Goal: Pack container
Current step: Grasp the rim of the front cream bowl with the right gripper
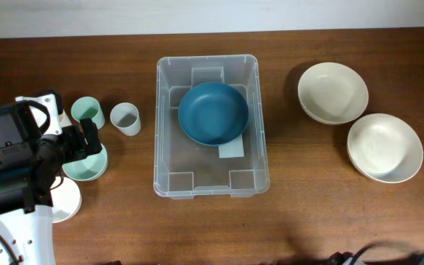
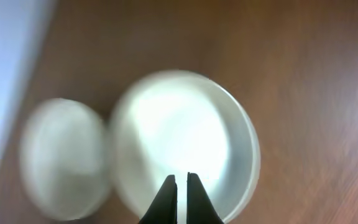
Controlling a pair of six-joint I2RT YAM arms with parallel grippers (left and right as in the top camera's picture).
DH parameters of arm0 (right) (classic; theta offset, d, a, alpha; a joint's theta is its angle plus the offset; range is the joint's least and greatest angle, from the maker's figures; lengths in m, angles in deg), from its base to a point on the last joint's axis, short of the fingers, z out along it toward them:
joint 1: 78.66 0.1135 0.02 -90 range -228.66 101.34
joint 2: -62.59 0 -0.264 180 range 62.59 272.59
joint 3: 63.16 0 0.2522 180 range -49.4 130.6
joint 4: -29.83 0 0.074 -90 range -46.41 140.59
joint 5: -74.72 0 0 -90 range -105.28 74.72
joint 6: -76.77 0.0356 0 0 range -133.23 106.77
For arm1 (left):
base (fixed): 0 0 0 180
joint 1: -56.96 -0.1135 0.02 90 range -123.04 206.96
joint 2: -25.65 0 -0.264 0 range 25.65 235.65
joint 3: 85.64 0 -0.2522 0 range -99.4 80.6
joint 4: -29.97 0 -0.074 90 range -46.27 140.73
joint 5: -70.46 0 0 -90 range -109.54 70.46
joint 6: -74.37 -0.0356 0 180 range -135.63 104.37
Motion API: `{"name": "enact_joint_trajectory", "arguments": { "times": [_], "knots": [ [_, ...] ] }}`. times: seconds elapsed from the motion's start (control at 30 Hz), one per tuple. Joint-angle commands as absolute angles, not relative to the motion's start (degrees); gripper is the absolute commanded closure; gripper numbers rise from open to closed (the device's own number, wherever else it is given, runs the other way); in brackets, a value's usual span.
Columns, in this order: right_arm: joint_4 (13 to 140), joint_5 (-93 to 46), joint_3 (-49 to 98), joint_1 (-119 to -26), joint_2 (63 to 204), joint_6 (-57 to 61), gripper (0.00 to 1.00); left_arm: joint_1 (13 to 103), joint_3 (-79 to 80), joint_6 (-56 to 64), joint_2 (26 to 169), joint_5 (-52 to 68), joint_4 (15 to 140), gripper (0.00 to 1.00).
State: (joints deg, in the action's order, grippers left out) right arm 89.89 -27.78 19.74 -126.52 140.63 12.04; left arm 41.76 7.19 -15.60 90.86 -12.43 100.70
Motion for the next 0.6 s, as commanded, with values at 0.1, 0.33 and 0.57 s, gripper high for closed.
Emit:
{"name": "enact_joint_trajectory", "arguments": {
  "times": [0.1,0.33,0.57],
  "knots": [
    [94.2,-28.1,30.2,-117.1,134.1,10.8,0.96,41.9,6.2,-16.5,90.9,-11.8,100.4,0.00],
    [98.7,-19.6,30.6,-115.7,136.4,11.2,0.96,41.9,6.2,-16.5,90.9,-11.8,100.4,0.00],
    [101.8,-18.5,30.6,-122.3,144.9,5.0,0.77,41.9,6.2,-16.5,90.9,-11.8,100.3,0.00]
  ]
}}
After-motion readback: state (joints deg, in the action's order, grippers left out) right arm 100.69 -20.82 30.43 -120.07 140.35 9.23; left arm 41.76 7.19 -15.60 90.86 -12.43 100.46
